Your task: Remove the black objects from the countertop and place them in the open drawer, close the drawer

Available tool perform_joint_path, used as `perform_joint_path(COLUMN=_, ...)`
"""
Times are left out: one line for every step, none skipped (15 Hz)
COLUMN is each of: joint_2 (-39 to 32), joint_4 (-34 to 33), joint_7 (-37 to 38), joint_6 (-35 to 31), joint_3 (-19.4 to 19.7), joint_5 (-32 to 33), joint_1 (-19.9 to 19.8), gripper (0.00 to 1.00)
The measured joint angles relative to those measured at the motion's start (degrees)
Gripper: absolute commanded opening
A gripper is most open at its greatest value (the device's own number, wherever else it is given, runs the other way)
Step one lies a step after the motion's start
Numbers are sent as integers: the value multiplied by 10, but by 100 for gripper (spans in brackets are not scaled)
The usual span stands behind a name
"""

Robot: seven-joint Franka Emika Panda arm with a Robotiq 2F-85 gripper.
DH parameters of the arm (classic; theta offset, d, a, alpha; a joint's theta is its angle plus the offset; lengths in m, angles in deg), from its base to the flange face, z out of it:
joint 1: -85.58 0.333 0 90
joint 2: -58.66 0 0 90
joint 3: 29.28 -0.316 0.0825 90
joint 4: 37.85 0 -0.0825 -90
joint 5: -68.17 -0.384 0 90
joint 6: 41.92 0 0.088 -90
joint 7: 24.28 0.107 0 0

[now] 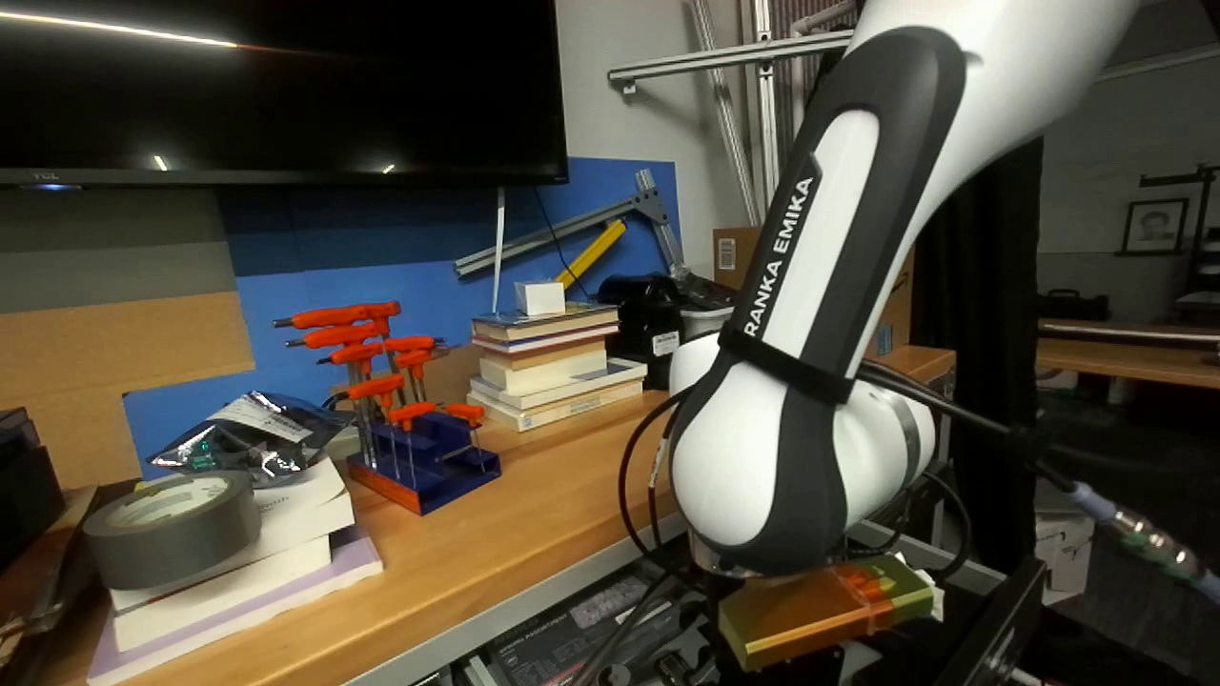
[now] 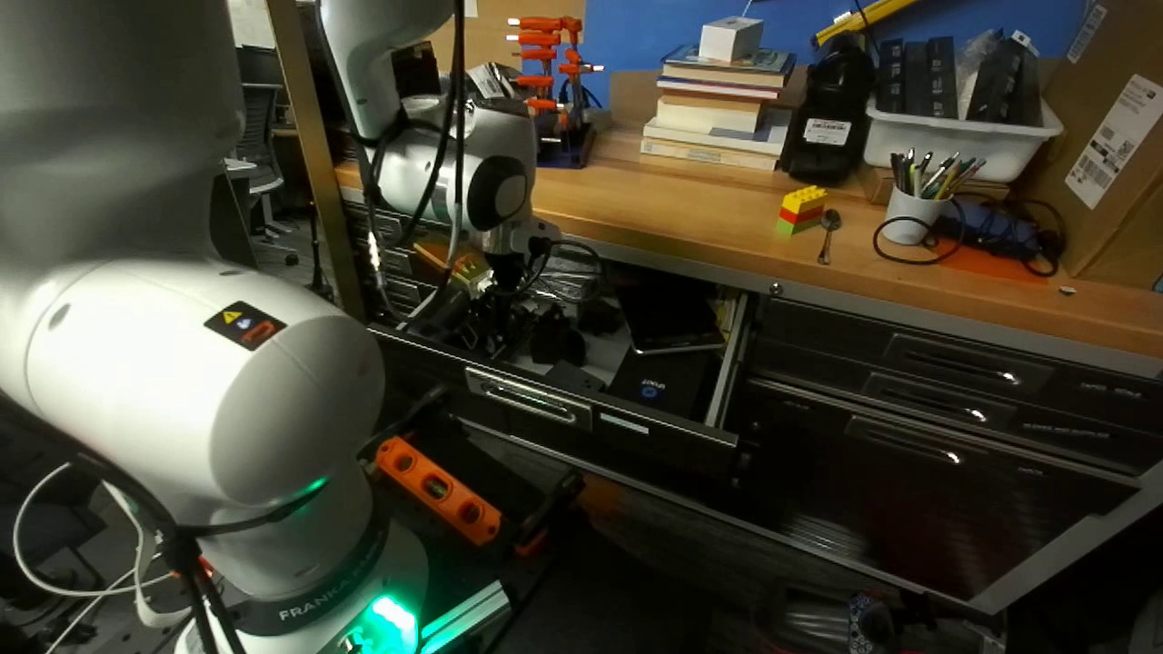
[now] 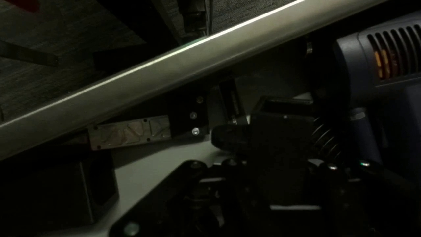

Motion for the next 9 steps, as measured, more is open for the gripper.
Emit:
perform_joint_path(joint_2=-7, joint_4=-3, joint_7=0, joint_6=-3, joint_3=1, joint_5=0, joint_1=0, gripper=43)
perform_joint_path(joint_2=-13, joint_4=-6, joint_7=0, joint_6=-6, joint_3=3, joint_5=0, joint_1=0, gripper=47)
perform_joint_path(joint_2=-17, joint_4=-9, joint_7=0, joint_6=-9, joint_3=5, joint_5=0, joint_1=0, gripper=56)
perform_joint_path(joint_2=-19, joint_4=-11, joint_7=0, joint_6=-10, joint_3=7, joint_5=0, joint_1=0, gripper=63)
perform_joint_path(joint_2=-19, joint_4=-12, joint_7=0, joint_6=-11, joint_3=8, joint_5=0, joint_1=1, gripper=70)
perform_joint_path(joint_2=-19, joint_4=-13, joint_7=0, joint_6=-12, joint_3=9, joint_5=0, joint_1=1, gripper=78)
perform_joint_path(joint_2=-18, joint_4=-14, joint_7=1, joint_6=-12, joint_3=10, joint_5=0, joint_1=1, gripper=85)
perform_joint_path(joint_2=-16, joint_4=-15, joint_7=3, joint_6=-12, joint_3=10, joint_5=0, joint_1=1, gripper=94)
perform_joint_path(joint_2=-13, joint_4=-16, joint_7=8, joint_6=-12, joint_3=11, joint_5=0, joint_1=1, gripper=99)
